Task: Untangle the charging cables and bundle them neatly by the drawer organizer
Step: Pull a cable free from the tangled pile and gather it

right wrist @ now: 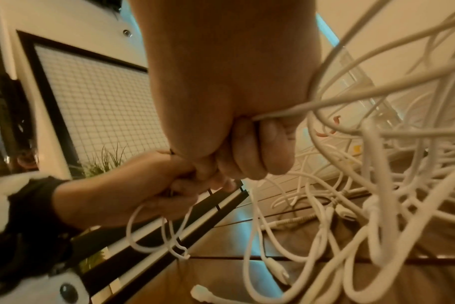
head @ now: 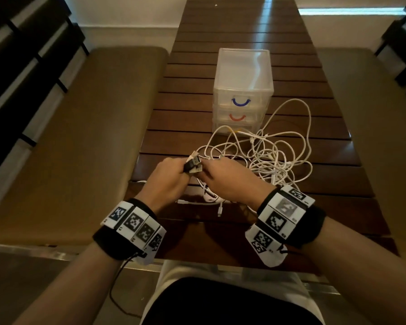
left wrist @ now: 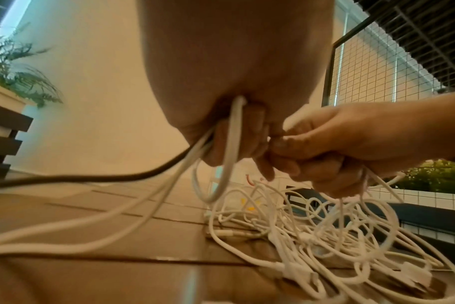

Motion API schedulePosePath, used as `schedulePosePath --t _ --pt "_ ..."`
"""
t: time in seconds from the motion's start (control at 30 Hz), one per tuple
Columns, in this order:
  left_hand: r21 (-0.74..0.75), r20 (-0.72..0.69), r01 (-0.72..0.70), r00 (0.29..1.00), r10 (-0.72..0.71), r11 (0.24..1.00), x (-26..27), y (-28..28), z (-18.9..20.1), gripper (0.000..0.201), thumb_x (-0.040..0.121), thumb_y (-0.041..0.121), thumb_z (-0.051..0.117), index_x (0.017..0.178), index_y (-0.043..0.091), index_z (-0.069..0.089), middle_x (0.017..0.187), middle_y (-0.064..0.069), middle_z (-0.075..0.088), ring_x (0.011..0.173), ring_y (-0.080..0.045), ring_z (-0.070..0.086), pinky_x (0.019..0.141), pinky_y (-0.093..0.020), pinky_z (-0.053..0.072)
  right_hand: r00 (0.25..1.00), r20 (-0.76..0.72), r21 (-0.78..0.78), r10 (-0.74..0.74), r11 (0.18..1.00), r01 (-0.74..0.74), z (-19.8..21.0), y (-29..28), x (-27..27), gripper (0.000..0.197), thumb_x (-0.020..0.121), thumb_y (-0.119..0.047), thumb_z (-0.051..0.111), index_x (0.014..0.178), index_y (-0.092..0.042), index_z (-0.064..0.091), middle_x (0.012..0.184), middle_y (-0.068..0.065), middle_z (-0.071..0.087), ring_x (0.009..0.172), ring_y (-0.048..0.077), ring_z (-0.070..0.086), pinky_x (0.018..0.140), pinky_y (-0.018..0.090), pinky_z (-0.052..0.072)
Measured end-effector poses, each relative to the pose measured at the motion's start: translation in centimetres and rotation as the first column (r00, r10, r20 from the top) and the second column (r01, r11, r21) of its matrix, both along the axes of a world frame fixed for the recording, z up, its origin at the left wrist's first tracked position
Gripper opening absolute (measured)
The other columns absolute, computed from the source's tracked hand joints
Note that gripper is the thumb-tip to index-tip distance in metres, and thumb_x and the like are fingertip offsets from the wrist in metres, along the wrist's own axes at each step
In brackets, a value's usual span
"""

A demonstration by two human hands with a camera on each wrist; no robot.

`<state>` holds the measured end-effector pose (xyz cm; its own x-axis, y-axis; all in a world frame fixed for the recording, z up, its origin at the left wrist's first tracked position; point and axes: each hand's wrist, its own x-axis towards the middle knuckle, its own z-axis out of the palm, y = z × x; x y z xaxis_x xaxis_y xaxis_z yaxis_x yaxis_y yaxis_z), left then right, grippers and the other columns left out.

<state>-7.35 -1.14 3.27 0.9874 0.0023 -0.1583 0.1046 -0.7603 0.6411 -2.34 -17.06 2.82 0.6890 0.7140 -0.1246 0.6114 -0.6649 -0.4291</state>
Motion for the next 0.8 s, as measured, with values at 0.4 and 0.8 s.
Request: schedulePosePath --t 0.4,0.8 --pt "0.208 0.092 -0.124 0.99 0.107 0.97 1.4 5.8 1.2 0.02 0.095 0.015 0.055 0.104 0.01 0.071 0.092 -0.017 0.07 0.087 -0.037 0.064 0.077 -0.047 0.052 0.998 -0.059 0.025 -0.036 0.999 0.038 0.0 -1.5 1.2 0.039 0.105 -0.046 0.03 0.068 -0.035 0.038 0.068 -0.005 0.054 0.062 0.009 0.048 0.066 0.033 0.039" --pt "0.101 0.3 -0.046 0.954 0.013 0.994 0.6 3.0 2.0 0.057 0.092 0.012 0.05 0.143 0.037 0.042 0.148 0.012 0.042 0.127 -0.016 0.049 0.106 -0.045 0.042 0.998 -0.005 -0.069 -0.059 0.996 0.059 -0.2 -1.5 0.9 0.041 0.105 -0.044 0.033 0.081 -0.021 0.056 0.068 -0.009 0.048 0.065 0.012 0.048 0.066 0.03 0.036"
